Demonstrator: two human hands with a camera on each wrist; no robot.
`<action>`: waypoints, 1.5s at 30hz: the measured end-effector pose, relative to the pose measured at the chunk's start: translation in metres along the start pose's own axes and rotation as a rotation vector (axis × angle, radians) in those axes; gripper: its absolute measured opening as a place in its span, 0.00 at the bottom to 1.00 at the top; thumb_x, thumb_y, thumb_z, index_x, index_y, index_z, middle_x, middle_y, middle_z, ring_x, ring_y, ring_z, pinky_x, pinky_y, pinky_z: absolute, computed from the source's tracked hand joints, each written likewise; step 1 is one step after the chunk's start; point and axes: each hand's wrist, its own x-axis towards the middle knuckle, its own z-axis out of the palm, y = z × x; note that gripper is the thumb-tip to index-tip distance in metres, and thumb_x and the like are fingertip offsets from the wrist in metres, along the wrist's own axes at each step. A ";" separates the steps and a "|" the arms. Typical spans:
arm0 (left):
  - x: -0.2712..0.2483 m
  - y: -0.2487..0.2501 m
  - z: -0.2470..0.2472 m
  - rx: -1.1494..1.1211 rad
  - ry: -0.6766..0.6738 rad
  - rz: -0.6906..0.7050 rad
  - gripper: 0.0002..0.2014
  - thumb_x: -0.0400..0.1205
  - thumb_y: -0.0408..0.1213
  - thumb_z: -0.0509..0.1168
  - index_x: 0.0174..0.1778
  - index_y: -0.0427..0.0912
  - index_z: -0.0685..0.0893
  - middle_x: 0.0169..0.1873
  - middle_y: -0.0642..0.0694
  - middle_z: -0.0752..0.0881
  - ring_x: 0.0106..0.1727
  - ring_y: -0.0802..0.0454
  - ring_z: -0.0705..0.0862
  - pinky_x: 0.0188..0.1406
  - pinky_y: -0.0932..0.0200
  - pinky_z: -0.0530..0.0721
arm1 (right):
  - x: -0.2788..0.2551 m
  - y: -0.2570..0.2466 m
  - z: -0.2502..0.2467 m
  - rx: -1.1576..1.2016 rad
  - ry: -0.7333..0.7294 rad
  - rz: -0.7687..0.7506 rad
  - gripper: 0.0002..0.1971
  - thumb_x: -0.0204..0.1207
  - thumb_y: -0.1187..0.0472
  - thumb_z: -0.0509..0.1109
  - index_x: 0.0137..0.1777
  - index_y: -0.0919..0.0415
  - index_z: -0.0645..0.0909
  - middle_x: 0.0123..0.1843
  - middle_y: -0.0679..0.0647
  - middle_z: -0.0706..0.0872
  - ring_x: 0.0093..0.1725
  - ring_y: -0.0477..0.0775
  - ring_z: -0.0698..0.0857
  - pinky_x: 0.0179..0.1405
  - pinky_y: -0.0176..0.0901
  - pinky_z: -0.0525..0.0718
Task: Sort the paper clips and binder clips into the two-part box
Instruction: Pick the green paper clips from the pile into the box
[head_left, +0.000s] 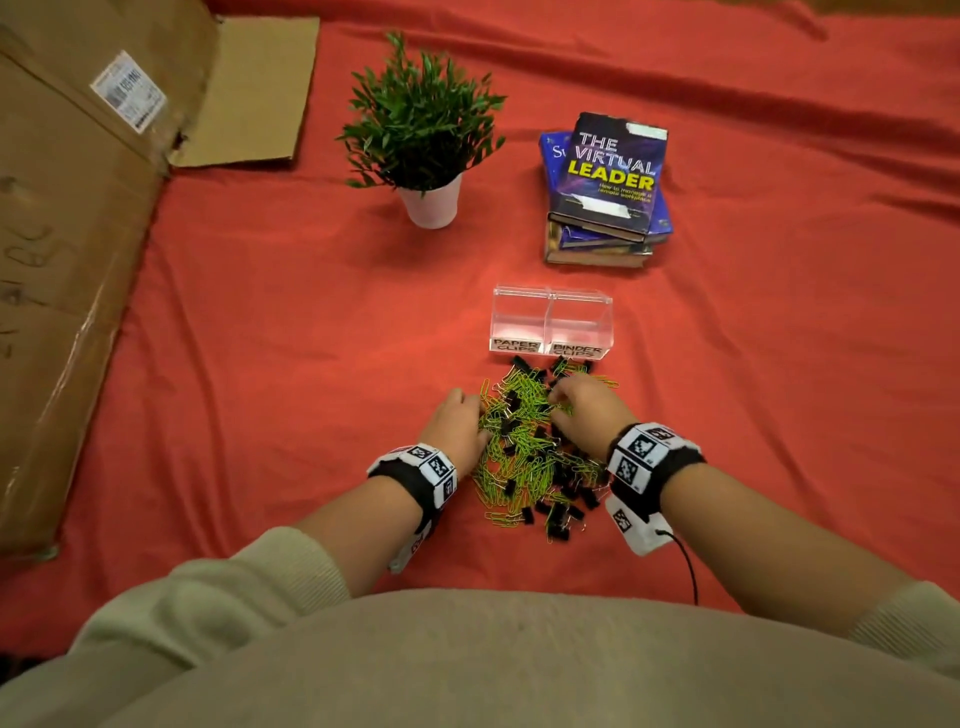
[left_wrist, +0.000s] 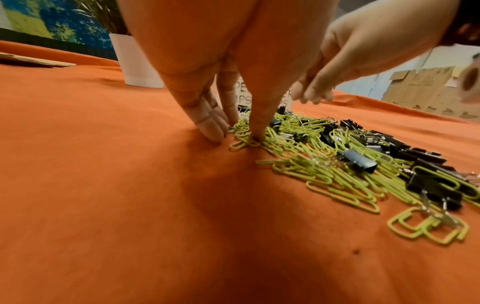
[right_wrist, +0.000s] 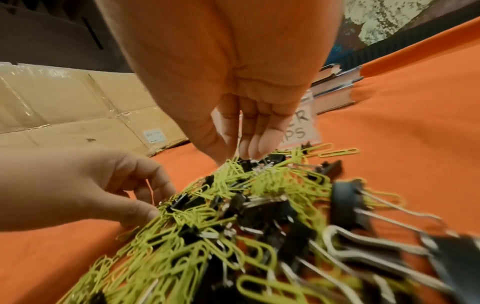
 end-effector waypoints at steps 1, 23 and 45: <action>0.001 0.000 0.000 0.024 -0.001 0.013 0.17 0.80 0.40 0.67 0.62 0.39 0.76 0.59 0.43 0.76 0.59 0.44 0.79 0.62 0.49 0.80 | 0.005 -0.006 0.000 -0.004 0.008 -0.022 0.10 0.77 0.64 0.67 0.58 0.57 0.80 0.61 0.53 0.80 0.54 0.51 0.82 0.53 0.35 0.80; 0.023 0.000 -0.031 -0.434 0.101 -0.045 0.05 0.80 0.31 0.65 0.47 0.43 0.86 0.41 0.46 0.87 0.38 0.52 0.83 0.37 0.61 0.83 | 0.019 -0.006 -0.010 0.463 -0.084 0.112 0.01 0.75 0.62 0.73 0.44 0.56 0.83 0.37 0.51 0.86 0.31 0.48 0.80 0.34 0.44 0.84; 0.061 0.031 -0.069 -0.158 0.146 0.110 0.07 0.80 0.31 0.63 0.51 0.40 0.83 0.47 0.48 0.77 0.45 0.53 0.77 0.49 0.61 0.79 | 0.100 -0.041 -0.073 0.286 0.184 0.083 0.05 0.75 0.64 0.71 0.48 0.63 0.84 0.40 0.52 0.85 0.39 0.49 0.80 0.29 0.34 0.72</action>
